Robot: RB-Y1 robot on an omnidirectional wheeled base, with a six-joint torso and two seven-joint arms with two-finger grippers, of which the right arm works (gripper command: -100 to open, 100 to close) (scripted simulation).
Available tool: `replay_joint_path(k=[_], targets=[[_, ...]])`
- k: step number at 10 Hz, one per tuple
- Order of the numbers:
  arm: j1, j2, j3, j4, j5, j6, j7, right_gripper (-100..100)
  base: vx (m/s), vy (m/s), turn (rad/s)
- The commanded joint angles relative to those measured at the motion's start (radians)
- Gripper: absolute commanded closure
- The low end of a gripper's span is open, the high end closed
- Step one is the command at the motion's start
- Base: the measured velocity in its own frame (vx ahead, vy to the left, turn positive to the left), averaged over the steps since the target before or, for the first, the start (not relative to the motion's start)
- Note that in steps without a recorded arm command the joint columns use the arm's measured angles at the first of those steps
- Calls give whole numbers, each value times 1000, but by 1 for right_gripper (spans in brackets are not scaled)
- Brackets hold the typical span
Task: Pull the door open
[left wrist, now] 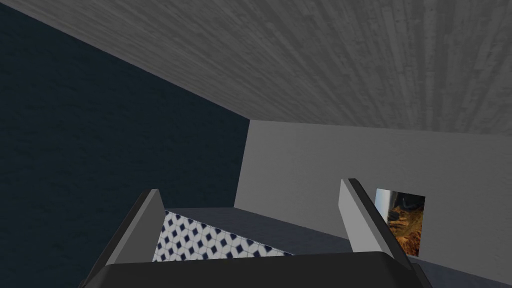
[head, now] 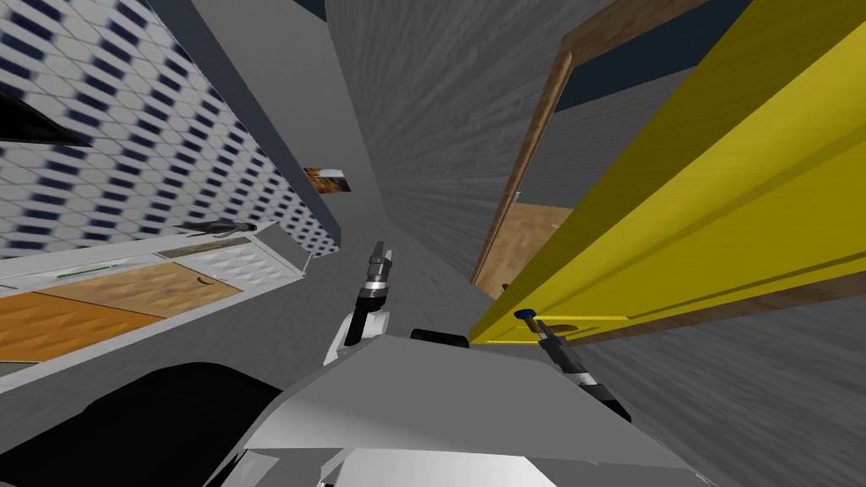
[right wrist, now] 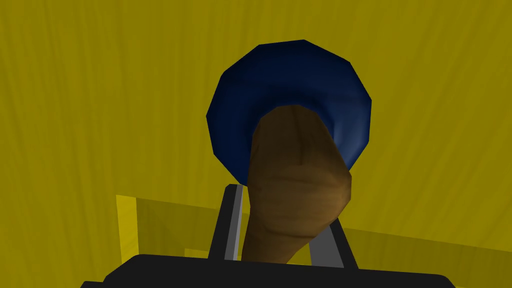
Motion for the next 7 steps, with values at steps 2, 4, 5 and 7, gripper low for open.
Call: replay_joint_path(k=[2,4,5,7], targets=[[-6,-4,2,13,1,-11,-1,100,-220,-71,160],[-11,-7,3,24,2,-20,-4,100,-208,-77,153],[-14,-8,4,30,3,-24,-5,100,-234,-93,172],[-20,-11,6,41,4,-32,-7,100,-218,-98,163]])
